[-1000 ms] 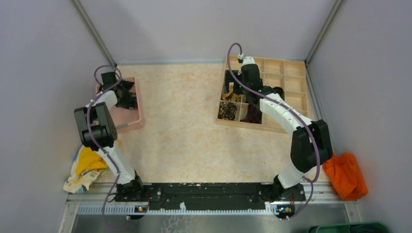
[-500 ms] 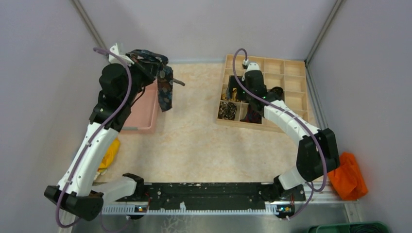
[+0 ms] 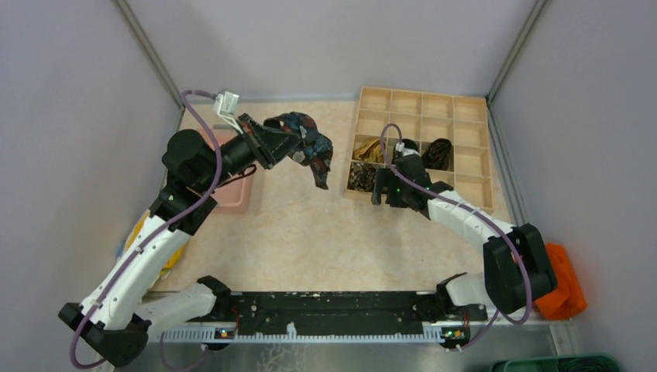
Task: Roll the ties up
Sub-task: Move the storage box to the corner of the board.
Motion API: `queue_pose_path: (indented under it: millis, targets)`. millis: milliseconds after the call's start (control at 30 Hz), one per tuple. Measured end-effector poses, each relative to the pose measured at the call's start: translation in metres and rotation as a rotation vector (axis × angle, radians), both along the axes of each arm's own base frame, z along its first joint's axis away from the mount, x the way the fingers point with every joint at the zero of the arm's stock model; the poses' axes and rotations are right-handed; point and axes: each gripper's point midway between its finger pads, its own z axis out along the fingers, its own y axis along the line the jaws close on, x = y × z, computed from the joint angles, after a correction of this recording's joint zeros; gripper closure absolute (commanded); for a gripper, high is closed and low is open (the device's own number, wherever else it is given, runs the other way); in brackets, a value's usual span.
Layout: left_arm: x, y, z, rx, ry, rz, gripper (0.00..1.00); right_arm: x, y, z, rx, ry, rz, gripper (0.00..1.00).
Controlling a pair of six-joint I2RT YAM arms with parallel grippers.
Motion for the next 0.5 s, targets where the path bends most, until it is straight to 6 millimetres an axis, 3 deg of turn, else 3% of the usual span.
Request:
queue_pose_path:
  millis: [167,367,500]
  targets:
    - [-0.028,-0.025,0.003,-0.03,-0.04,-0.179,1.0,-0.004,-0.005,-0.019,-0.035,0.073,-0.037,0.1]
    - [-0.045,-0.053,-0.036,0.012,0.031,-0.31,1.0,-0.004,-0.017,-0.052,-0.104,0.206,-0.099,0.09]
    - [-0.055,-0.061,-0.047,0.024,0.045,-0.351,1.0,0.013,-0.041,-0.052,-0.12,0.226,-0.191,0.09]
